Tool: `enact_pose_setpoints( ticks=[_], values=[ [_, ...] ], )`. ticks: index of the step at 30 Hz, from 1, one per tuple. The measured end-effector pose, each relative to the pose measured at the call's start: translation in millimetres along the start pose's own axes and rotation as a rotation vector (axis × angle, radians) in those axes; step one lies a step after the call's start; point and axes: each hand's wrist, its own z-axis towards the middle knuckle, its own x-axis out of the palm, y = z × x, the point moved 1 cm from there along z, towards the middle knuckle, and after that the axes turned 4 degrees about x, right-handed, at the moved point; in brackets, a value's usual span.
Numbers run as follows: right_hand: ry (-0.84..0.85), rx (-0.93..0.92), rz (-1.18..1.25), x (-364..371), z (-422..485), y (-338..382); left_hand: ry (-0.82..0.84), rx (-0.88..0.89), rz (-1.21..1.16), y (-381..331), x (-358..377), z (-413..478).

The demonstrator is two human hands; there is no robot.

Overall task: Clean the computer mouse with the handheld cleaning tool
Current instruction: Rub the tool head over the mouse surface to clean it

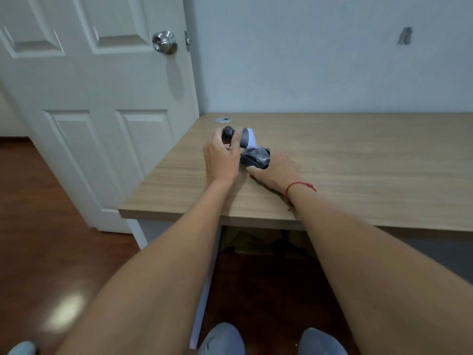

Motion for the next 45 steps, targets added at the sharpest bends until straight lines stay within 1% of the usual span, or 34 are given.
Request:
enact_pose_setpoints(
  ticks=[3,5,8,11,12,14,16,17,19,21,25,26,27,30,32,34,37,39,41,43,45],
  values=[
    [-0.002,-0.013,0.009,-0.7,-1.7,-0.6,-0.056,-0.024,-0.032,0.1,-2.8,-0.4],
    [-0.001,-0.028,0.010,-0.4,-2.3,-0.6,-0.043,-0.030,-0.015,1.2,-3.0,-0.1],
    [-0.002,-0.040,0.038,-0.9,-2.0,-2.3,0.046,-0.068,0.103,3.7,0.7,-1.6],
    [-0.001,-0.048,0.063,-0.2,-3.0,-2.6,0.019,-0.196,0.235,9.4,-3.4,2.2],
    [0.002,-0.047,0.069,0.2,-3.0,-2.7,0.010,-0.179,0.226,10.1,-4.2,3.3],
    [0.004,-0.051,0.080,-0.4,-2.5,-3.1,0.012,-0.075,0.108,6.5,-3.5,2.8],
    [0.004,-0.062,0.088,-0.6,-1.4,-3.2,0.042,-0.012,0.046,2.9,-2.2,0.2],
    [0.001,-0.065,0.093,-0.8,-1.2,-3.3,0.068,-0.012,0.065,3.6,-1.3,-0.6],
    [-0.004,-0.064,0.101,-0.7,-1.8,-3.6,0.112,-0.071,0.166,7.9,-0.1,-1.5],
    [-0.004,-0.066,0.107,-0.5,-2.1,-4.6,0.105,-0.116,0.223,9.6,-0.8,-1.9],
    [-0.009,-0.057,0.105,-1.1,-0.8,-6.0,0.053,-0.026,0.025,0.7,-3.8,-3.4],
    [-0.011,-0.057,0.104,-1.2,-0.8,-5.8,0.050,-0.024,0.014,0.7,-4.2,-3.0],
    [-0.012,-0.060,0.104,-1.2,-1.3,-5.6,0.061,-0.027,0.037,2.9,-3.9,-2.4],
    [-0.013,-0.066,0.108,-1.3,-2.3,-5.6,0.100,-0.066,0.207,9.6,-1.6,-2.0],
    [-0.012,-0.063,0.109,-1.2,-2.0,-5.9,0.041,-0.038,0.166,6.4,-2.7,-1.7],
    [-0.012,-0.055,0.109,-1.6,-1.7,-6.1,-0.010,0.039,0.077,2.5,-3.8,-1.7],
    [-0.014,-0.048,0.133,-0.7,-0.5,-6.5,0.019,0.077,0.052,0.4,-3.6,-3.3],
    [-0.015,-0.048,0.155,-0.3,-0.4,-7.3,0.069,0.065,0.102,3.1,-2.1,-4.4],
    [-0.015,-0.050,0.169,-0.3,-0.7,-8.1,0.058,-0.005,0.162,6.5,-1.9,-3.6],
    [-0.015,-0.055,0.167,0.0,-1.0,-8.3,-0.012,-0.085,0.121,7.7,-4.8,-1.3],
    [-0.013,-0.051,0.155,0.8,0.1,-8.6,-0.062,-0.077,0.019,5.7,-6.8,-0.4]
  ],
)
